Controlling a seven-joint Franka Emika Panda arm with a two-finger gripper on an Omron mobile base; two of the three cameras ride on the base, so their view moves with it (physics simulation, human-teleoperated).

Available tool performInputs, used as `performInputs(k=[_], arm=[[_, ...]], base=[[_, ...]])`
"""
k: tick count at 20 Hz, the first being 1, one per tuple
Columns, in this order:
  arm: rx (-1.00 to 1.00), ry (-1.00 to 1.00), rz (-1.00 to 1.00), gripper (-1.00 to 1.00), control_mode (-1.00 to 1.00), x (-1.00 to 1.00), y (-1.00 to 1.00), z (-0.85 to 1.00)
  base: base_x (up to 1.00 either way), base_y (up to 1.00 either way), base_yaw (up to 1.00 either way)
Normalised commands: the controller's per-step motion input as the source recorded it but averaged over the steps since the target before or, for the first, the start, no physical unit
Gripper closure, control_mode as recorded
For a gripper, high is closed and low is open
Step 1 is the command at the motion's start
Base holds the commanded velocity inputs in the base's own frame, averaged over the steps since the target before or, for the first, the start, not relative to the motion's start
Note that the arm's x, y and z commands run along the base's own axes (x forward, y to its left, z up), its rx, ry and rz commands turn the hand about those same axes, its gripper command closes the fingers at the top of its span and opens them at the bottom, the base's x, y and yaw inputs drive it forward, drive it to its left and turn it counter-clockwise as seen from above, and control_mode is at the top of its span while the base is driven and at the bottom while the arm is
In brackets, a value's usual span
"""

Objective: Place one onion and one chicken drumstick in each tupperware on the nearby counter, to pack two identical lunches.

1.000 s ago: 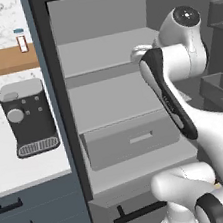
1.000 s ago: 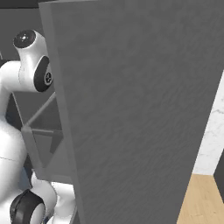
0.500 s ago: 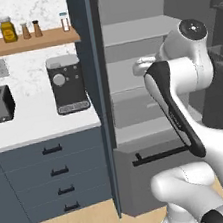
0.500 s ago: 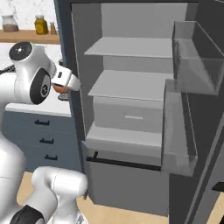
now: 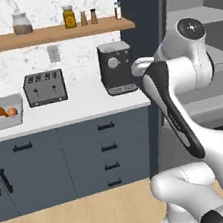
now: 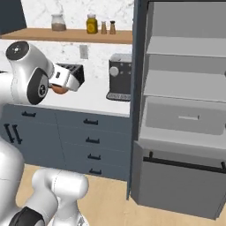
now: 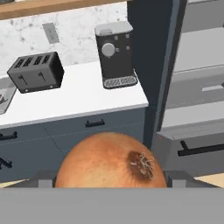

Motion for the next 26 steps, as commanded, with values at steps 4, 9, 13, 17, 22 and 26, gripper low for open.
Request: performInputs(k=[4, 9, 13, 17, 22, 26], arm=[[0.0, 0.0, 0.0, 1.0, 1.0, 0.0, 0.0, 0.0], [0.0, 0.0, 0.0, 1.0, 1.0, 0.0, 0.0, 0.0], [0.0, 0.0, 0.0, 1.0, 1.0, 0.0, 0.0, 0.0], [0.0, 0.0, 0.0, 1.0, 1.0, 0.0, 0.0, 0.0], [0.0, 0.0, 0.0, 1.0, 1.0, 0.0, 0.0, 0.0], [0.0, 0.0, 0.0, 1.0, 1.0, 0.0, 0.0, 0.0]], base=[[0.52, 1.0, 0.0], [0.65, 1.0, 0.0], [0.71, 1.0, 0.0], [0.71, 1.0, 0.0], [0.72, 1.0, 0.0], [0.48, 1.0, 0.0]])
